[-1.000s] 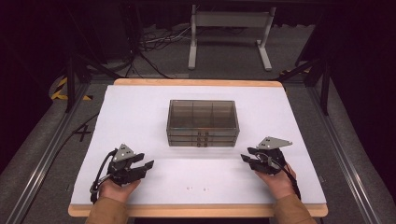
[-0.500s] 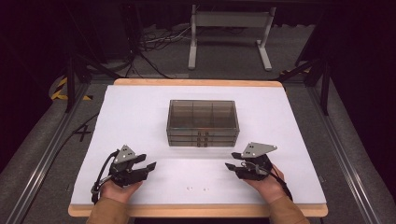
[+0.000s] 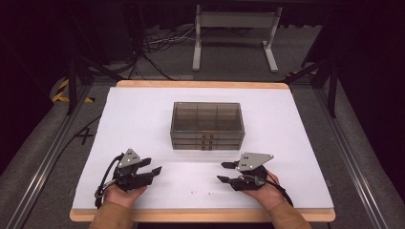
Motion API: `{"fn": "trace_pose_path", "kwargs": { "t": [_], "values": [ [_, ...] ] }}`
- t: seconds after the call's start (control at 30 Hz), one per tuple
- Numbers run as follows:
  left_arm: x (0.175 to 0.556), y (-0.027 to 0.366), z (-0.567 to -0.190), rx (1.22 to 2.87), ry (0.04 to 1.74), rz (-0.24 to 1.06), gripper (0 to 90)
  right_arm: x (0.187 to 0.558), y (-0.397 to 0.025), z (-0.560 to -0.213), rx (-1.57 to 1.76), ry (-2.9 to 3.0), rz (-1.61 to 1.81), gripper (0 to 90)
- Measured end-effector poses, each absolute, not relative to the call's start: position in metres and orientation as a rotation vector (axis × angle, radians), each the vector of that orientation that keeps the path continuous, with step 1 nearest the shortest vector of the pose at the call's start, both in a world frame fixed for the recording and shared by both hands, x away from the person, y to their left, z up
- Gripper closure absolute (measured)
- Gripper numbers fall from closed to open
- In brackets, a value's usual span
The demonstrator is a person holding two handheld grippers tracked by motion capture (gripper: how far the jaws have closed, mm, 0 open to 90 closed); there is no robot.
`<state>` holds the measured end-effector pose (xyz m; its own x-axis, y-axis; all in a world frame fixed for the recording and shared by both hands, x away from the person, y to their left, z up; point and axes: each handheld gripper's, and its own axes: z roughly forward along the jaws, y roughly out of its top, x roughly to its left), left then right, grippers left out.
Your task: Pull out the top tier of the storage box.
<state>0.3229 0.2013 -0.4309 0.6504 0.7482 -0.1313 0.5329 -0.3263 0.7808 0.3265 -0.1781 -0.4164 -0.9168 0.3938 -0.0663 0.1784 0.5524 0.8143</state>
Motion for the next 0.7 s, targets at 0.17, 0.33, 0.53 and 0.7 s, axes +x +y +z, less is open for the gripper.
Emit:
{"fn": "trace_pose_path", "kwargs": {
  "t": [0.17, 0.33, 0.53, 0.7],
  "values": [
    [0.323, 0.201, -0.431, 2.013, 0.996, 0.318, 46.0, 0.329, -0.173, -0.422, 0.440, 2.588, 1.250, 56.7],
    [0.323, 0.201, -0.431, 2.013, 0.999, 0.319, 45.9, 0.325, -0.173, -0.420, 0.397, 2.528, 1.237, 59.0],
    [0.323, 0.201, -0.431, 2.018, 0.995, 0.317, 45.7, 0.320, -0.172, -0.420, 0.277, 2.463, 1.185, 63.5],
    [0.323, 0.201, -0.431, 2.017, 0.998, 0.316, 45.4, 0.316, -0.171, -0.421, 0.174, 2.382, 1.120, 67.2]
  ]
}}
